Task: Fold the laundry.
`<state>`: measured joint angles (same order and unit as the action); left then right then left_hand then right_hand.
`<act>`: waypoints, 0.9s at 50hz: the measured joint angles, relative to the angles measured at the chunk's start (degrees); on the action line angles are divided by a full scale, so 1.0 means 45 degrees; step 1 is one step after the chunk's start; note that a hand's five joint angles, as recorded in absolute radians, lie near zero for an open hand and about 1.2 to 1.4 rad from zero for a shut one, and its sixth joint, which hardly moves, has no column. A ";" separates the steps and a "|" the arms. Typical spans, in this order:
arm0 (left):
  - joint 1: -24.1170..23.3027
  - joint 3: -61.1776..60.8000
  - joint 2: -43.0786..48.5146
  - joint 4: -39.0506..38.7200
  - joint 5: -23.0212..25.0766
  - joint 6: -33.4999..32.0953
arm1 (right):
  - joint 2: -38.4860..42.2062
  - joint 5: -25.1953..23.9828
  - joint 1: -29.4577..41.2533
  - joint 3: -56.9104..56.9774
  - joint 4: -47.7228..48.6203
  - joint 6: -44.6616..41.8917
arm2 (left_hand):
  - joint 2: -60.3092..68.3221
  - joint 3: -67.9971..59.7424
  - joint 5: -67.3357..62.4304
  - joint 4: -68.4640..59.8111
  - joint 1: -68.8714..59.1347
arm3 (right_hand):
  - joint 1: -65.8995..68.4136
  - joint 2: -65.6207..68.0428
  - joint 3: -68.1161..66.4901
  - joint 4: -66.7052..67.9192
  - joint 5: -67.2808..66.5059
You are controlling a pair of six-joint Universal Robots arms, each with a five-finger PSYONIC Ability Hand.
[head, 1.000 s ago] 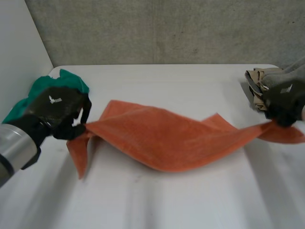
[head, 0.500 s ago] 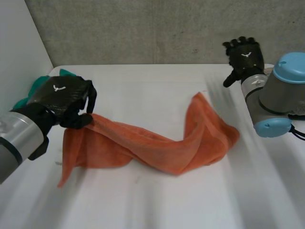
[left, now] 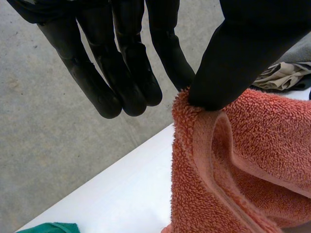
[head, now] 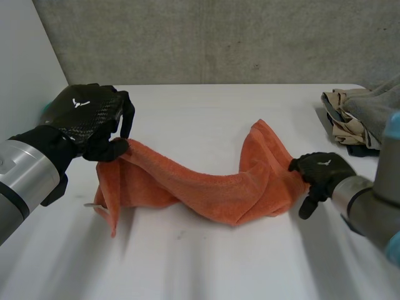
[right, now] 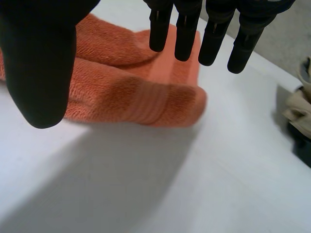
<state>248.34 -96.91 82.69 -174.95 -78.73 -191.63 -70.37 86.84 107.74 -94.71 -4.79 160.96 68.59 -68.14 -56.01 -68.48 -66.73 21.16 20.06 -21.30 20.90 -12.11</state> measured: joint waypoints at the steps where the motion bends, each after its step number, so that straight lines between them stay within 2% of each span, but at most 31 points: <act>1: -0.0008 0.0006 -0.0007 0.0005 -0.0001 0.0003 | 0.0071 -0.0043 0.0059 -0.0184 0.0397 -0.0012 | 0.0000 0.0000 0.0000 0.0000 0.0000 | -0.0001 0.0000 0.0000 0.0000 0.0005; 4: -0.0005 0.0018 -0.0005 0.0011 -0.0006 0.0008 | 0.0535 -0.0097 0.0371 -0.0666 0.2061 -0.0031 | 0.0000 0.0000 0.0000 0.0000 0.0000 | 0.0196 0.0045 -0.0230 0.0241 -0.0198; 8: 0.0023 0.0018 0.0025 0.0013 -0.0013 0.0003 | 0.1302 -0.0041 0.0802 -0.0804 0.3677 -0.0043 | 0.0000 0.0000 0.0000 0.0000 0.0000 | 0.2028 0.2179 -0.1964 0.2059 -0.1877; 9: 0.0036 0.0014 0.0036 0.0013 -0.0016 0.0000 | 0.1595 0.0000 0.0947 -0.0767 0.4081 -0.0038 | 0.0000 0.0000 0.0000 0.0001 0.0000 | 0.4055 0.4282 -0.3972 0.4031 -0.3664; 10: 0.0042 0.0009 0.0042 0.0012 -0.0017 -0.0002 | 0.1677 0.0015 0.0984 -0.0746 0.4180 -0.0036 | 0.0000 0.0000 0.0000 0.0000 0.0000 | 0.4892 0.5133 -0.4582 0.4621 -0.4425; 12: 0.0059 -0.0014 0.0055 0.0009 -0.0021 -0.0007 | 0.1958 0.0104 0.1110 -0.0622 0.4474 -0.0016 | 0.0000 0.0000 0.0000 0.0000 0.0000 | 0.8889 0.9233 -0.8771 0.8837 -0.8395; 14: 0.0080 -0.0042 0.0067 0.0007 -0.0025 -0.0010 | 0.2051 0.0196 0.1147 -0.0535 0.4567 0.0017 | 0.0000 0.0000 0.0000 0.0001 0.0000 | 0.9616 1.0471 -1.0014 1.0188 -0.9707; 18: 0.0204 -0.0143 0.0145 -0.0009 -0.0026 -0.0026 | 0.1809 0.0320 0.1050 -0.0422 0.4489 0.0096 | 0.0000 0.0000 0.0000 0.0001 0.0000 | 0.9616 1.0591 -1.0342 1.0562 -0.9792; 23: 0.0532 -0.0327 0.0487 -0.0028 0.0016 -0.0093 | 0.0372 0.0055 0.0354 -0.0206 0.3260 -0.0023 | 0.0001 0.0000 0.0000 0.0001 0.0000 | 0.9616 1.0591 -1.0342 1.0562 -0.9792; 30: 0.1024 -0.0344 0.1888 -0.0104 0.0050 -0.0596 | -0.0917 -0.0924 -0.0705 0.1250 -0.1448 -0.1653 | 0.0000 -0.0001 0.0000 0.0000 0.0000 | 0.9616 1.0591 -1.0436 1.0564 -0.9793; 33: 0.1247 -0.0009 0.3025 -0.0191 0.0028 -0.1187 | -0.0828 -0.1185 -0.1053 0.2363 -0.3771 -0.2648 | 0.0001 -0.0012 0.0000 0.0000 0.0000 | 0.9616 1.0591 -1.0448 1.0570 -0.9793; 36: 0.1374 0.0602 0.4143 -0.0218 -0.0015 -0.1759 | -0.0346 -0.1271 -0.1235 0.3486 -0.4841 -0.3213 | 0.0001 -0.0012 0.0000 0.0000 0.0000 | 0.9616 1.0591 -1.0450 1.0590 -0.9793; 40: 0.1417 0.1777 0.5313 -0.0219 -0.0104 -0.2235 | 0.0425 -0.1275 -0.1190 0.4783 -0.4618 -0.3161 | 0.0009 -0.0012 0.0000 0.0000 0.0000 | 0.9616 1.0591 -1.0452 1.0604 -0.9793; 45: 0.1333 0.4610 0.6042 -0.0732 -0.0426 -0.2144 | 0.1116 -0.1032 -0.0822 0.6620 -0.1792 -0.1993 | 0.0025 -0.0041 0.0000 -0.0005 0.0000 | 0.9616 1.0591 -1.0456 1.0606 -0.9793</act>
<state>254.33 -76.16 109.88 -178.24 -80.64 -201.27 -65.35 82.20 104.04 -64.92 -12.86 152.00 68.71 -68.32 -56.01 -68.51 -66.73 64.44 67.72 -68.36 68.63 -56.18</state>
